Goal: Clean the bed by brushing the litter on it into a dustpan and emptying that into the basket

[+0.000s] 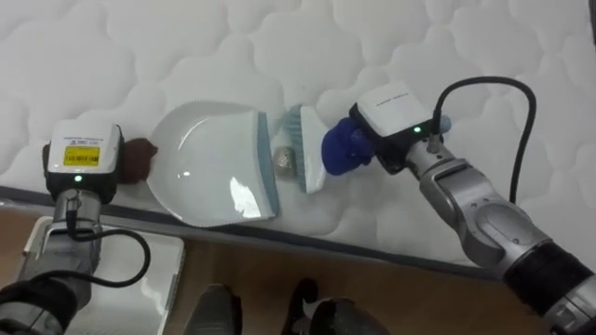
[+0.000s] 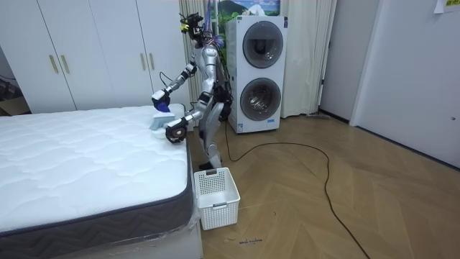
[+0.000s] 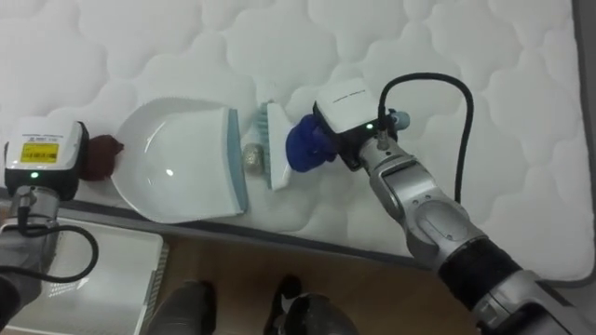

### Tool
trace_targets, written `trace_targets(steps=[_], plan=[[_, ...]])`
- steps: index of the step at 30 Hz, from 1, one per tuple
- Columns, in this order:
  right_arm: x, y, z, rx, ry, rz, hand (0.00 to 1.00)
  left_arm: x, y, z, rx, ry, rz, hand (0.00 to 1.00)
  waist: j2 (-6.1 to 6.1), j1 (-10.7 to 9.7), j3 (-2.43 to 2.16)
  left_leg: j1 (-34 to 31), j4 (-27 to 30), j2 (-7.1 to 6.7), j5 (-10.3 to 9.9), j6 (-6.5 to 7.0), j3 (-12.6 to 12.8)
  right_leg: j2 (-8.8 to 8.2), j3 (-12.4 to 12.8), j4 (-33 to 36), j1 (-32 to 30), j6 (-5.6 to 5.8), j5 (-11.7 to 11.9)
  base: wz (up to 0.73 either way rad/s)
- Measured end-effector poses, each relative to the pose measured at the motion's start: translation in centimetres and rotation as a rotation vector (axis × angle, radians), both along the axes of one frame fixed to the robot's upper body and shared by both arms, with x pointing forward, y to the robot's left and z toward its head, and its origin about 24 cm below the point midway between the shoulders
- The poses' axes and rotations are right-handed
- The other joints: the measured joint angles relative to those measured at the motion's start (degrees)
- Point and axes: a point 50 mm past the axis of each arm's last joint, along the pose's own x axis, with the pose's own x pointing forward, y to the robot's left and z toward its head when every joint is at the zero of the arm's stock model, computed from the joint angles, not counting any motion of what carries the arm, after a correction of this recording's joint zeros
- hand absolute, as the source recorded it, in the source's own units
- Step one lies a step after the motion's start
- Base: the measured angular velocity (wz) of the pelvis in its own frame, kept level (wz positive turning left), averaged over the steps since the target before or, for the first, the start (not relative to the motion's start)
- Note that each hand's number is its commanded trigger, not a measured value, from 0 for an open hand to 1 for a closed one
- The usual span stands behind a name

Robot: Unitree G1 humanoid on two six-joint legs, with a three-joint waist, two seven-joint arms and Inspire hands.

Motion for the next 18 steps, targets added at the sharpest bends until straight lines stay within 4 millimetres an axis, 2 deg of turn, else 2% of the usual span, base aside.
trace_targets(steps=[10, 16, 18], plan=[[0.0, 0.1, -0.1, 0.101, 0.045, -0.021, 1.00, 0.0, 0.0, 0.0, 0.010, -0.001, -0.004, 1.00, -0.16, -0.07, -0.12, -0.12, 0.07, -0.04, 0.00, 0.02, -0.09, -0.01, -0.03, -0.05, 0.01, 0.01, 0.00, 0.00], [-0.1, 1.0, -0.9, 0.269, 0.133, -0.032, 1.00, -0.2, -0.1, -0.1, 0.019, -0.012, -0.010, 1.00, 0.01, -0.28, -0.03, -0.13, -0.18, -0.33, 0.01, 0.03, -0.41, -0.20, -0.21, -0.06, 0.05, 0.04, -0.02, 0.01], [-0.2, 1.6, -1.3, 0.335, 0.170, -0.028, 1.00, -0.2, -0.2, -0.2, 0.017, -0.011, -0.011, 1.00, 0.33, -0.48, 0.07, -0.18, -0.24, -0.92, 0.01, 0.04, -1.08, -0.37, -0.16, -0.04, -0.01, 0.26, -0.16, 0.07]])
